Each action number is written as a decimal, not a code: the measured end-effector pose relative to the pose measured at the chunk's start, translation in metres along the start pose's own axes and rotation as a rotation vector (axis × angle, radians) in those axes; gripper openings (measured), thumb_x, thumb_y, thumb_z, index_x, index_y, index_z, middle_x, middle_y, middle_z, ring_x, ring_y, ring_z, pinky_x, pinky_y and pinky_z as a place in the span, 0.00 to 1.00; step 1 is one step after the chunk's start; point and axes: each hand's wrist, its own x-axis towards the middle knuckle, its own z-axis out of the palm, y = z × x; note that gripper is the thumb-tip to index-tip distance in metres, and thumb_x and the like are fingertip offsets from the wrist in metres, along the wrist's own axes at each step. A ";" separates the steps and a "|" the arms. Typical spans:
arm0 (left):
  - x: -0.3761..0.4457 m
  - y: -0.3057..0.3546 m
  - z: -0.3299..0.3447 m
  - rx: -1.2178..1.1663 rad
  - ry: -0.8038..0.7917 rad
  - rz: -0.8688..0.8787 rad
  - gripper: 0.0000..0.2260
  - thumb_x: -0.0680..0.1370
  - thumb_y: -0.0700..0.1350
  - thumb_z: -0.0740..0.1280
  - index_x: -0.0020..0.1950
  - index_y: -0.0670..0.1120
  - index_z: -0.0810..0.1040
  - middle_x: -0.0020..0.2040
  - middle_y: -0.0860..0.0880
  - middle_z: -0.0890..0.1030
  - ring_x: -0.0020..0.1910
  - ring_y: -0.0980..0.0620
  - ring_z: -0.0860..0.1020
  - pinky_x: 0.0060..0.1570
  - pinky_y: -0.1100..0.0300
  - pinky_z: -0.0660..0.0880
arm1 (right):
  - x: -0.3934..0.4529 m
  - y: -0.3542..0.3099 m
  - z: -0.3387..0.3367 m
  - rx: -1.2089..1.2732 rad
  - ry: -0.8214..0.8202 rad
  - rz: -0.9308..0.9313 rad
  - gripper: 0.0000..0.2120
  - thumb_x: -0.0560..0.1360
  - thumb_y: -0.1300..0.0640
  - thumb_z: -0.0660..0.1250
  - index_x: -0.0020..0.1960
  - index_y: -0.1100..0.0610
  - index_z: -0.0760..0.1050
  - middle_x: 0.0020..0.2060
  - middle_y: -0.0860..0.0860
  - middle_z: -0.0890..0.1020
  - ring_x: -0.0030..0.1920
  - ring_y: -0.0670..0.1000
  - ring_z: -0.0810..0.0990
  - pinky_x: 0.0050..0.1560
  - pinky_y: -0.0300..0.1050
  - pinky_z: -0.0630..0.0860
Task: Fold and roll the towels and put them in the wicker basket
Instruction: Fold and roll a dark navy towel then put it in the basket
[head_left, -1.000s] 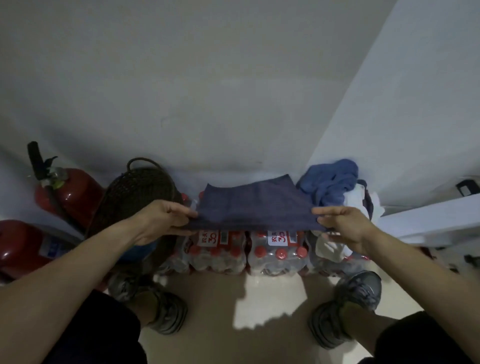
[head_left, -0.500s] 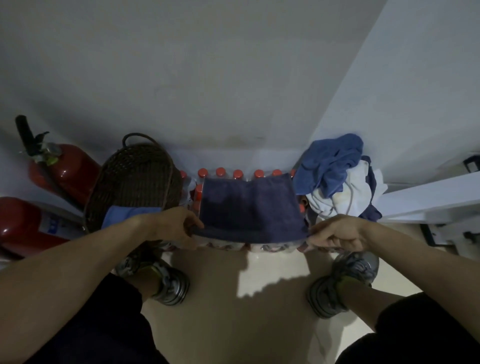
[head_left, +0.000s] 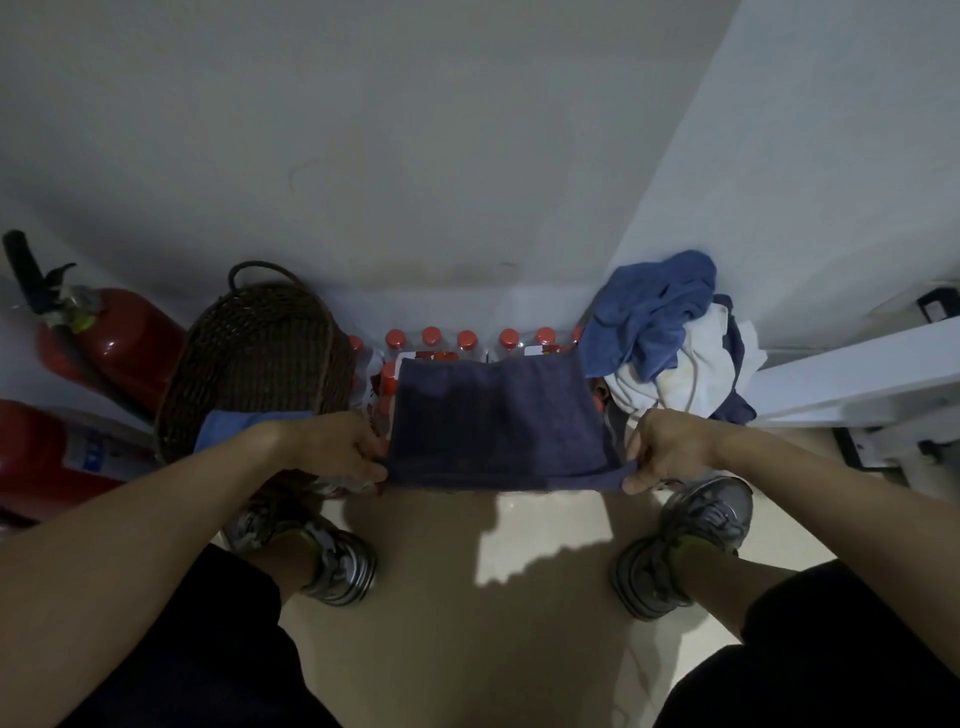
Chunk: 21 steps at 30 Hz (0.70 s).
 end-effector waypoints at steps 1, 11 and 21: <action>0.001 0.000 -0.002 -0.011 -0.032 -0.021 0.07 0.77 0.48 0.68 0.39 0.56 0.81 0.30 0.59 0.81 0.30 0.65 0.77 0.32 0.74 0.72 | 0.001 0.000 -0.001 -0.010 -0.029 -0.003 0.20 0.69 0.50 0.77 0.22 0.37 0.75 0.21 0.38 0.75 0.25 0.37 0.72 0.30 0.27 0.65; 0.025 -0.005 -0.031 -0.212 0.122 -0.112 0.09 0.80 0.50 0.64 0.47 0.49 0.82 0.45 0.47 0.84 0.44 0.50 0.82 0.47 0.56 0.79 | 0.023 -0.006 -0.021 0.390 0.203 0.022 0.14 0.71 0.53 0.75 0.37 0.63 0.77 0.34 0.53 0.79 0.37 0.48 0.76 0.46 0.45 0.75; 0.081 0.000 -0.041 -0.529 0.511 -0.209 0.08 0.82 0.42 0.60 0.51 0.39 0.77 0.45 0.40 0.81 0.44 0.40 0.81 0.48 0.42 0.80 | 0.091 -0.004 -0.015 0.827 0.698 0.172 0.07 0.79 0.57 0.66 0.43 0.59 0.74 0.31 0.50 0.75 0.32 0.49 0.73 0.34 0.40 0.71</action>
